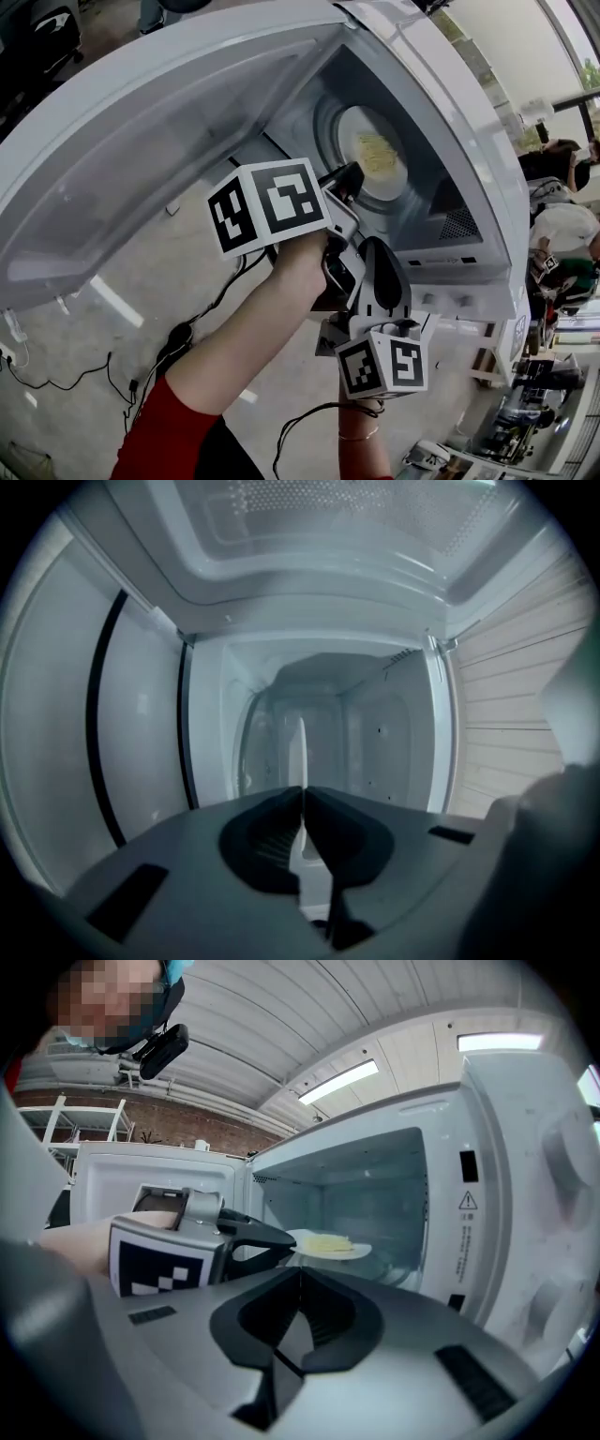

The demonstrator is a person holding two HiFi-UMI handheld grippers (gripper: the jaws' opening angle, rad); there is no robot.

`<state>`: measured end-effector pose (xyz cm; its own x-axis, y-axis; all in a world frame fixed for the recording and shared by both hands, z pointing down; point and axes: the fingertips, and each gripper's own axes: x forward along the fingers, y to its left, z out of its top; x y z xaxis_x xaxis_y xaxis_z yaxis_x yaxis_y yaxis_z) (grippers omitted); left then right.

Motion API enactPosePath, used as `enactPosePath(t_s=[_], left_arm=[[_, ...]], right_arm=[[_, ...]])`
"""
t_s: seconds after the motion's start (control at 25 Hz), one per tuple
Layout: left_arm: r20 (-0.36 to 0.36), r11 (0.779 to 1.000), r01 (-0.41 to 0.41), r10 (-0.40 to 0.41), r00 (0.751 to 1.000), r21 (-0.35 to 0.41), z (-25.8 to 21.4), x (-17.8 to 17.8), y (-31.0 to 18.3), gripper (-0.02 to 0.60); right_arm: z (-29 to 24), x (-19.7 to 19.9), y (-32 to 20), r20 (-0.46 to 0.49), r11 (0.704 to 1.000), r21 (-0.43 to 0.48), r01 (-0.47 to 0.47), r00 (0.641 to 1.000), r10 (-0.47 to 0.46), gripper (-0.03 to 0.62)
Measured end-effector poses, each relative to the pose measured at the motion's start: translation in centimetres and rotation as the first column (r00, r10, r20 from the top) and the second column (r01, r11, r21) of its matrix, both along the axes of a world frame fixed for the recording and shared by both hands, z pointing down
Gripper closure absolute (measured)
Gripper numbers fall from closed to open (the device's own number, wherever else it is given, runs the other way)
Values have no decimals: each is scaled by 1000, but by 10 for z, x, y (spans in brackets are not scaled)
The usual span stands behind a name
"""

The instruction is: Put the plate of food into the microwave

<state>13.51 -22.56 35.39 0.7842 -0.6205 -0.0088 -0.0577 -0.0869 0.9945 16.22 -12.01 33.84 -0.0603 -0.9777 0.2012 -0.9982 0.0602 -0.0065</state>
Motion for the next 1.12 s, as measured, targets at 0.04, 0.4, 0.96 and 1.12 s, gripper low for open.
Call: enactPosePath(t_s=[0.04, 0.4, 0.96, 1.12], left_arm=[[4, 1000, -3, 3, 1000, -4, 0, 2, -2, 565], [65, 999, -16, 18, 998, -28, 6, 11, -16, 565], [215, 997, -65, 70, 974, -31, 12, 23, -28, 561], [291, 996, -86, 87, 953, -16, 12, 26, -30, 561]], right_arm=[[1, 0, 0, 1, 1000, 1, -2, 1000, 2, 579], [-3, 5, -7, -20, 1000, 10, 6, 1000, -6, 579], [-9, 12, -16, -16, 1000, 21, 0, 1000, 1, 579], [-13, 16, -20, -18, 1000, 23, -2, 1000, 2, 579]])
